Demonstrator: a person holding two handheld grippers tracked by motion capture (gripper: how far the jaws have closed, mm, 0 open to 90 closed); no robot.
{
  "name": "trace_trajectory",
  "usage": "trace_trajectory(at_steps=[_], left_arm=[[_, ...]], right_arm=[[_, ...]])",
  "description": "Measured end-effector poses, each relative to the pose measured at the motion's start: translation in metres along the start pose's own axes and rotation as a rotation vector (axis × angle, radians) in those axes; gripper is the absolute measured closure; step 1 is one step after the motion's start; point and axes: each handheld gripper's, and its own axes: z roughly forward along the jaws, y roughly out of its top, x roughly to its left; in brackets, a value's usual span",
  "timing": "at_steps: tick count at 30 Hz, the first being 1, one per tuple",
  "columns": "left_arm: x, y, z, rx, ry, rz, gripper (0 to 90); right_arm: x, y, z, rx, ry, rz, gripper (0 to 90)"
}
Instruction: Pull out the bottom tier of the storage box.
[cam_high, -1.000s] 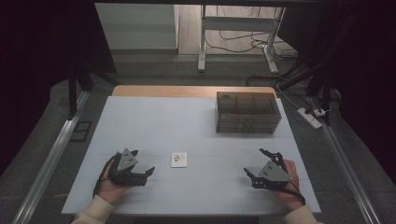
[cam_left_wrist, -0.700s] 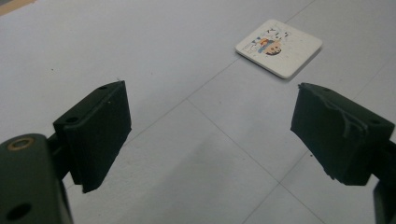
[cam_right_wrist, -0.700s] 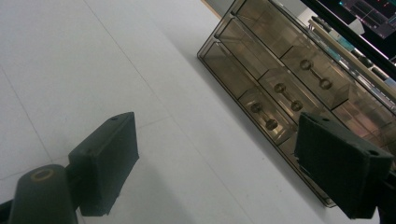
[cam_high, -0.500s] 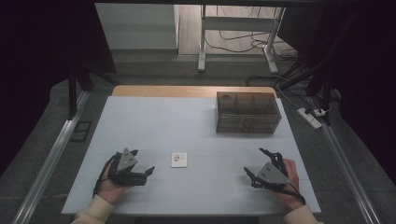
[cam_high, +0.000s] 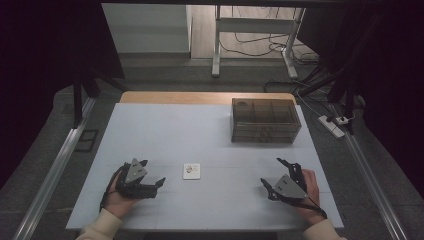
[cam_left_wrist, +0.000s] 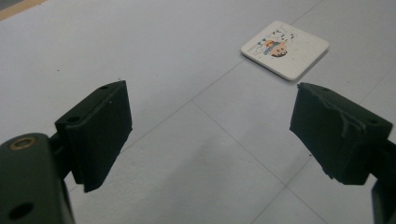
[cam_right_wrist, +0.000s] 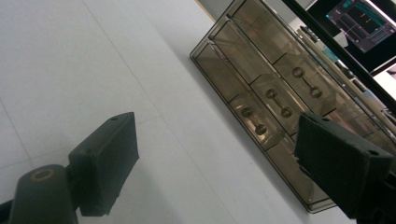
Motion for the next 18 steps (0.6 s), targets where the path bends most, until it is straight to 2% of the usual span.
trace_trajectory(at_steps=[8,14,18], left_arm=[[0.0000,-0.0001,0.0017,0.006,-0.002,0.000,12.7],[-0.0001,0.0006,0.0043,0.012,0.004,0.000,12.1],[0.0004,0.0004,0.0040,0.012,0.006,0.000,12.1]], right_arm=[[0.0001,0.0022,0.0024,-0.009,-0.045,-0.035,13.9],[-0.0041,0.0013,0.0061,-0.004,-0.075,-0.031,14.3],[-0.0062,0.0008,0.0077,-0.020,-0.083,-0.027,14.4]])
